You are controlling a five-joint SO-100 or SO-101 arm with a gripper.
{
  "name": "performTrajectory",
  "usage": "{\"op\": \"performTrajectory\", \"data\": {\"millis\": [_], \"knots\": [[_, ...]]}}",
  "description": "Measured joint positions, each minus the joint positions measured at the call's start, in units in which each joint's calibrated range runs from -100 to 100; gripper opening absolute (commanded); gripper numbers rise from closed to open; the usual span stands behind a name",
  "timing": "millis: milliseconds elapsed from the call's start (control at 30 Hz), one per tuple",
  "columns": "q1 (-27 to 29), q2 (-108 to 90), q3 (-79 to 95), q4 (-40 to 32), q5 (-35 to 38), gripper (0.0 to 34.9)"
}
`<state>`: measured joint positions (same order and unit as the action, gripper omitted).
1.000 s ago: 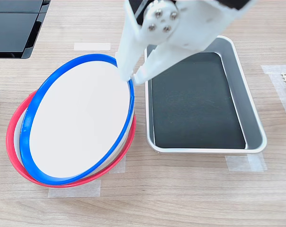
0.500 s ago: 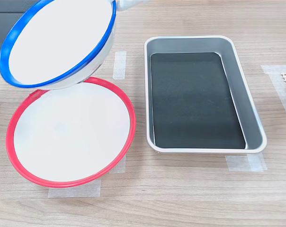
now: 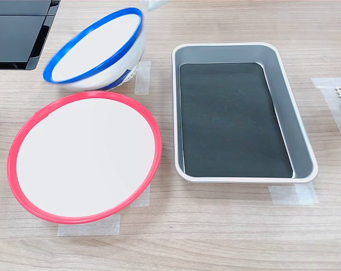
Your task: Lift the stacked dish and set it down on the table.
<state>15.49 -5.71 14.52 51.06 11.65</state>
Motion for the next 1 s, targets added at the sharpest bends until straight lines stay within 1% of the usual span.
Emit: {"op": "performTrajectory", "data": {"millis": [167,233,367,400,433,500,567,600,667,733,800,900,967,1000], "knots": [[1.3,4.0,1.5,-4.4,0.5,0.0],[2.3,4.8,1.5,-5.2,0.8,0.0],[1.9,5.4,2.2,-6.3,1.1,0.2],[2.3,5.4,2.2,-6.3,1.5,2.4],[2.6,5.4,2.2,-6.0,1.7,6.3],[3.9,5.4,2.2,-3.7,2.9,6.8],[4.2,4.7,2.2,-1.4,3.7,11.2],[4.2,3.8,2.2,0.3,4.5,12.7],[5.0,2.7,2.2,1.9,5.4,13.0],[6.5,1.8,2.5,2.2,6.1,14.8],[6.6,1.8,2.6,2.2,6.8,15.9],[7.2,2.1,2.7,1.4,8.0,15.4],[8.4,4.6,2.7,-0.7,8.7,15.1],[8.1,6.9,2.6,-2.6,9.4,14.7]]}}
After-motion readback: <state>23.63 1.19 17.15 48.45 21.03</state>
